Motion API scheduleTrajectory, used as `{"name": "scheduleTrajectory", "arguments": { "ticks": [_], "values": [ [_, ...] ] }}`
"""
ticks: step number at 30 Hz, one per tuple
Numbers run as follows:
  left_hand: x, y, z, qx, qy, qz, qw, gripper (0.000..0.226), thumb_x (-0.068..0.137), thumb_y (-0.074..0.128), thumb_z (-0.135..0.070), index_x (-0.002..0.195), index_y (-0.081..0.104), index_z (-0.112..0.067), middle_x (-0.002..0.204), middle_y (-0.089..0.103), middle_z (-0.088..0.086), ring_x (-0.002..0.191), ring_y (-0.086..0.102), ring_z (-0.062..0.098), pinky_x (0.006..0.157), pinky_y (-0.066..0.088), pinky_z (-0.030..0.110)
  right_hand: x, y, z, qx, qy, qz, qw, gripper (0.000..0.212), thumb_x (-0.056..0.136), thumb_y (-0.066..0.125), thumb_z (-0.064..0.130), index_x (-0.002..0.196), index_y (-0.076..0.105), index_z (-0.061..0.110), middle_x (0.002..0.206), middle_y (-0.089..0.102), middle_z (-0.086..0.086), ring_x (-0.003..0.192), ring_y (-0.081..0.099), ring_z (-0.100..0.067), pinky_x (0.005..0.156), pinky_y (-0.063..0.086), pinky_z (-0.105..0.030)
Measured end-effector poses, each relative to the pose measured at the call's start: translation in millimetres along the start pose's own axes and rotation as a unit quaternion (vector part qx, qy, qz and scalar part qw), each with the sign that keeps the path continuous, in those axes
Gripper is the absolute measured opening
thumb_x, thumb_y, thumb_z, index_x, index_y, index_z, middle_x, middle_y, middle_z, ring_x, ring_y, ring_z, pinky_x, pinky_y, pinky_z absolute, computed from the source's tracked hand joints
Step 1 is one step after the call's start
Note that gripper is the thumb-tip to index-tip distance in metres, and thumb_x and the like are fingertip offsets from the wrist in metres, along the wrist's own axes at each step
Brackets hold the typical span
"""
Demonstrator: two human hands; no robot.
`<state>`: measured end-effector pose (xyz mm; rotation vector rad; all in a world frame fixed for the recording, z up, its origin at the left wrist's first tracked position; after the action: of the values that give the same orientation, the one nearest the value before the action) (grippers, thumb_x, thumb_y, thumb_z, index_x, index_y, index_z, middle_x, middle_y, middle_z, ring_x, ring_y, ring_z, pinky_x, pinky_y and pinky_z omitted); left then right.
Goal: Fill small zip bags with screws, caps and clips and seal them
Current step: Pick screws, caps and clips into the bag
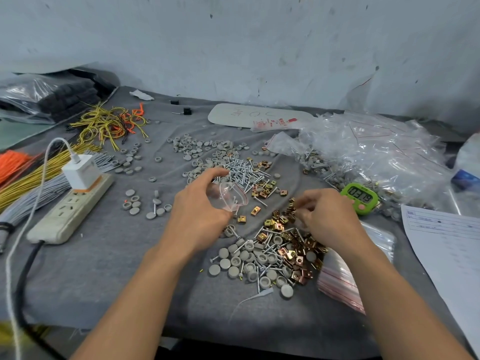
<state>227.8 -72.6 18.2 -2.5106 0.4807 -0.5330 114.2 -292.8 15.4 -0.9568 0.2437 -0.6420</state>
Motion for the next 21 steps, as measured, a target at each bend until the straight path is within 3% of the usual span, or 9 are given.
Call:
{"name": "scheduleTrajectory", "arguments": {
  "ticks": [4,8,11,14,17,19,21],
  "values": [
    [0,-1,0,-0.002,0.005,0.005,1.0,0.064,0.078,0.076,-0.014,0.124,0.056,-0.053,0.102,0.06,-0.025,0.054,0.062,-0.004,0.046,0.041,0.009,-6,4,-1,-0.103,-0.015,0.093,0.99,0.018,0.084,0.078,0.028,0.072,0.072,0.039,0.076,0.072,0.017,0.071,0.066,-0.002,0.061,0.052,-0.021],
    [1,-1,0,0.014,0.003,0.003,1.0,0.063,0.078,0.076,-0.016,0.123,0.055,-0.055,0.106,0.067,-0.02,0.062,0.063,-0.003,0.05,0.041,0.009,-10,11,6,-0.125,-0.03,0.158,0.979,0.016,0.09,0.072,0.022,0.085,0.072,0.038,0.078,0.068,0.017,0.06,0.065,0.001,0.043,0.036,-0.009],
    [1,1,0,0.024,-0.002,0.004,1.0,0.061,0.079,0.076,-0.022,0.122,0.052,-0.058,0.106,0.068,-0.021,0.069,0.062,0.002,0.058,0.04,0.013,-9,13,10,-0.149,-0.027,0.164,0.975,0.02,0.093,0.067,0.015,0.09,0.07,0.035,0.091,0.071,0.006,0.079,0.066,-0.01,0.053,0.041,-0.016],
    [1,1,0,0.027,-0.003,0.007,1.0,0.064,0.078,0.077,-0.02,0.122,0.051,-0.059,0.106,0.066,-0.022,0.064,0.063,0.0,0.051,0.04,0.009,-9,12,9,-0.132,-0.028,0.139,0.981,0.026,0.092,0.068,0.011,0.082,0.065,0.035,0.089,0.069,0.006,0.087,0.064,-0.014,0.062,0.044,-0.022],
    [1,1,1,0.029,-0.001,0.007,1.0,0.066,0.078,0.078,-0.019,0.123,0.052,-0.059,0.107,0.066,-0.021,0.061,0.062,-0.002,0.049,0.04,0.008,-8,4,6,-0.061,-0.035,0.055,0.996,0.036,0.092,0.067,0.009,0.073,0.066,0.039,0.077,0.068,0.014,0.073,0.065,-0.012,0.053,0.041,-0.014],
    [1,2,2,0.031,-0.001,0.007,1.0,0.067,0.078,0.078,-0.018,0.123,0.051,-0.06,0.106,0.065,-0.022,0.061,0.061,-0.001,0.049,0.04,0.008,-7,-3,5,0.026,-0.025,-0.004,0.999,0.041,0.092,0.068,0.007,0.067,0.07,0.04,0.065,0.07,0.014,0.059,0.065,-0.014,0.047,0.045,-0.016],
    [2,2,2,0.032,0.002,0.005,0.999,0.067,0.078,0.078,-0.018,0.123,0.051,-0.06,0.102,0.063,-0.026,0.065,0.062,-0.005,0.052,0.04,0.003,-9,-7,4,0.123,-0.012,-0.028,0.992,0.039,0.091,0.071,0.008,0.068,0.073,0.038,0.061,0.073,0.008,0.062,0.072,-0.018,0.062,0.06,-0.028]
  ]
}}
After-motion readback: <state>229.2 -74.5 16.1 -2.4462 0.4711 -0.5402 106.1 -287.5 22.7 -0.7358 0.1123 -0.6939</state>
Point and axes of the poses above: each hand's wrist, its own x-axis towards the middle knuckle, its own y-axis out of the palm, z = x × y, the point moved 4 cm from there along x, towards the middle knuckle
